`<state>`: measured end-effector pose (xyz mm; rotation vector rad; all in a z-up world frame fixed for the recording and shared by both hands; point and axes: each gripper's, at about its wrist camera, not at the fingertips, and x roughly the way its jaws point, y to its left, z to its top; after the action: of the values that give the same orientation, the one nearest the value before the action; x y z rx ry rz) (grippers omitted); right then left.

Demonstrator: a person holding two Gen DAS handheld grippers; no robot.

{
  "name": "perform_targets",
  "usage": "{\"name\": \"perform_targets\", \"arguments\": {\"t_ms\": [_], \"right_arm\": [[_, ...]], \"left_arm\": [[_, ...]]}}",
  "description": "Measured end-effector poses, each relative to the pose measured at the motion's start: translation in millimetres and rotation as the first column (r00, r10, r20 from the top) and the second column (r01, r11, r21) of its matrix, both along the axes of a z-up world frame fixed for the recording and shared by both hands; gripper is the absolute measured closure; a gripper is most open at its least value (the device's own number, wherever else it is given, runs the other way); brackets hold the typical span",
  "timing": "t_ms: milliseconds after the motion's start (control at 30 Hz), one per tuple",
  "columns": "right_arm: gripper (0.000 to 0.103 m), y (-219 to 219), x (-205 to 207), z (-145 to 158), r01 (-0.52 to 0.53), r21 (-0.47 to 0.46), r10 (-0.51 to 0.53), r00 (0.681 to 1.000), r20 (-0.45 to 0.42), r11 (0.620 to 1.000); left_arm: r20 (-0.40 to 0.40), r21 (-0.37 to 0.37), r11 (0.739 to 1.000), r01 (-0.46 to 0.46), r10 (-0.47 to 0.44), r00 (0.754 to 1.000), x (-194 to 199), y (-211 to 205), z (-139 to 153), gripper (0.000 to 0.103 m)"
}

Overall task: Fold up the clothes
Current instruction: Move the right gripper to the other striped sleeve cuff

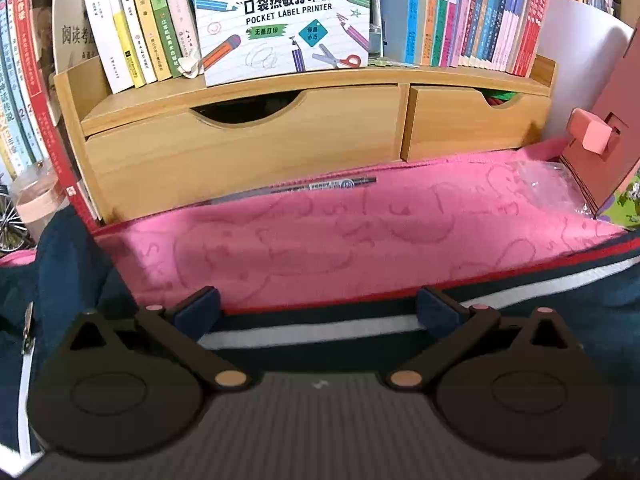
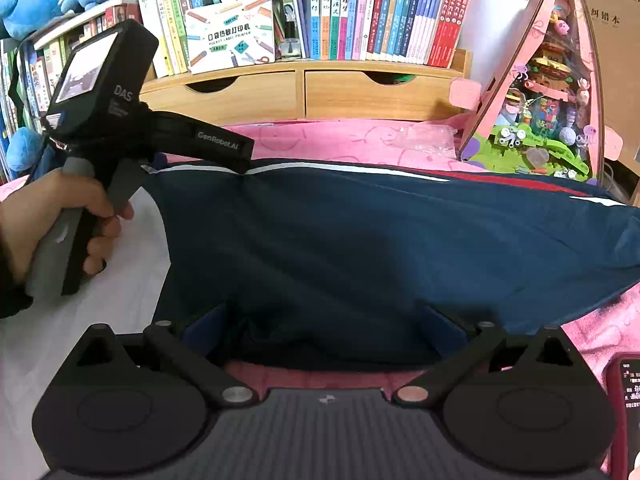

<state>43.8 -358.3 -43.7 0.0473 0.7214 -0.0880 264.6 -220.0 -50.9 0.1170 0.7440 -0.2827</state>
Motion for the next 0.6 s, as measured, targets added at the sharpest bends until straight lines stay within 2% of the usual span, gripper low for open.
{"name": "perform_targets", "arguments": {"t_ms": [67, 167, 300, 400, 500, 533, 600], "right_arm": [[0.000, -0.1, 0.3, 0.1, 0.003, 0.002, -0.003, 1.000, 0.001, 1.000], [0.000, 0.1, 0.6, 0.1, 0.006, 0.002, -0.006, 1.000, 0.002, 1.000], [0.000, -0.2, 0.9, -0.1, 0.008, 0.001, -0.008, 1.000, 0.003, 1.000], [0.000, -0.1, 0.5, -0.2, 0.009, 0.000, -0.009, 1.000, 0.002, 1.000], [0.000, -0.3, 0.5, -0.3, 0.008, 0.000, -0.008, 1.000, 0.002, 1.000], [0.000, -0.4, 0.6, -0.3, 0.008, 0.000, -0.008, 1.000, 0.002, 1.000], [0.000, -0.8, 0.2, 0.0, 0.008, 0.003, -0.008, 1.000, 0.002, 1.000]], "left_arm": [[-0.038, 0.012, 1.000, -0.004, 0.004, 0.999, 6.7, 0.5, 6.8, 0.000], [-0.027, -0.061, 0.998, 0.022, -0.024, 0.999, -7.9, 15.6, 27.6, 0.002], [-0.012, -0.073, 0.983, 0.166, -0.167, 0.986, -57.1, 20.7, 36.6, 0.001], [-0.044, -0.052, 0.968, 0.246, -0.248, 0.968, -85.0, 11.0, 26.5, 0.001], [-0.075, 0.014, 0.976, 0.217, -0.216, 0.974, -81.6, -1.8, 7.1, 0.000], [-0.042, 0.015, 0.981, 0.194, -0.193, 0.980, -79.5, -3.3, 5.9, 0.000], [-0.034, 0.005, 0.993, 0.122, -0.122, 0.992, -61.7, -3.7, 5.4, 0.000]]}}
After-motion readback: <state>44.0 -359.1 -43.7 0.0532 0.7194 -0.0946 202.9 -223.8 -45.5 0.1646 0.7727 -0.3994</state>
